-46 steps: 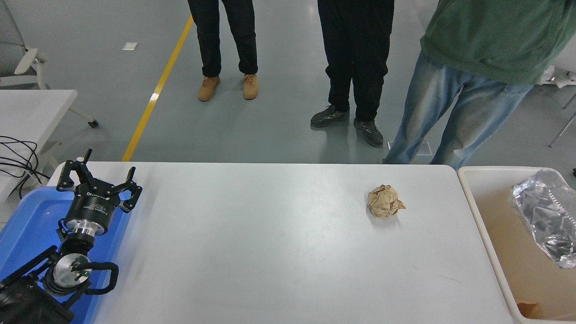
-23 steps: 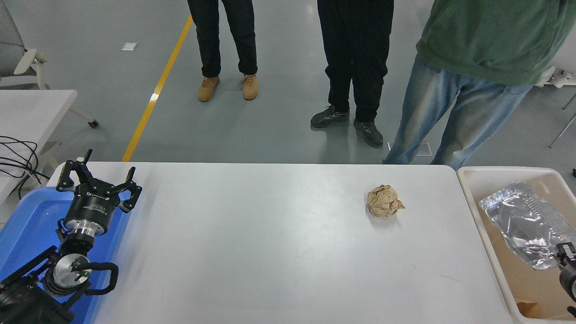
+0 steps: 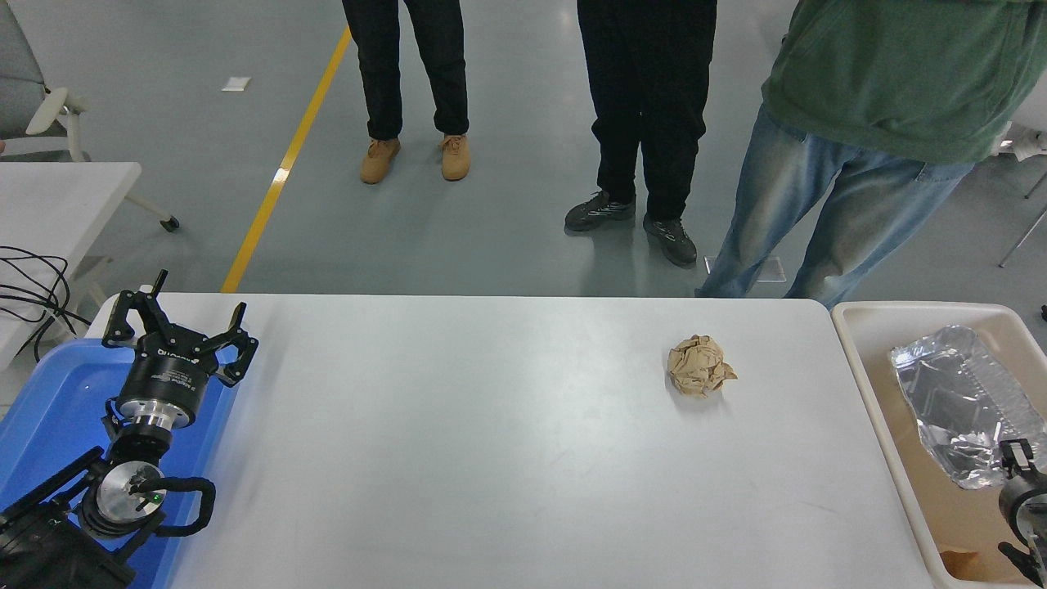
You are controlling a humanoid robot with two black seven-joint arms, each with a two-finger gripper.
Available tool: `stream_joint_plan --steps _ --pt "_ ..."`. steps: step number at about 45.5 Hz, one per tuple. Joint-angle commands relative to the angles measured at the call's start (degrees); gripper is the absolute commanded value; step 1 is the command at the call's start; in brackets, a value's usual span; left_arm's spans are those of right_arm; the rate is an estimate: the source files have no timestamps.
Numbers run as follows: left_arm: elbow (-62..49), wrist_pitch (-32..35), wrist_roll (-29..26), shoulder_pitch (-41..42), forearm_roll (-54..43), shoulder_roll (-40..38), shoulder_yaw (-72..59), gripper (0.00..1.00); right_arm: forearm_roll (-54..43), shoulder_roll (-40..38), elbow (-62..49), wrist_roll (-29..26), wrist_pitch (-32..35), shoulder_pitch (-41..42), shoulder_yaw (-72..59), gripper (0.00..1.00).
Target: Clean the table surface
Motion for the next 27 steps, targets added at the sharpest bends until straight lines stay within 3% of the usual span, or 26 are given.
stream_joint_plan --steps 1,27 --pt "0.0 0.0 0.0 0.0 0.0 0.0 0.0 0.99 0.1 0.0 -1.3 -0.8 -1.2 -1.2 3.2 0.00" --pt "0.0 0.0 0.0 0.0 0.0 0.0 0.0 0.99 0.2 0.4 -2.8 -0.9 -5.4 -2.1 5.3 0.00"
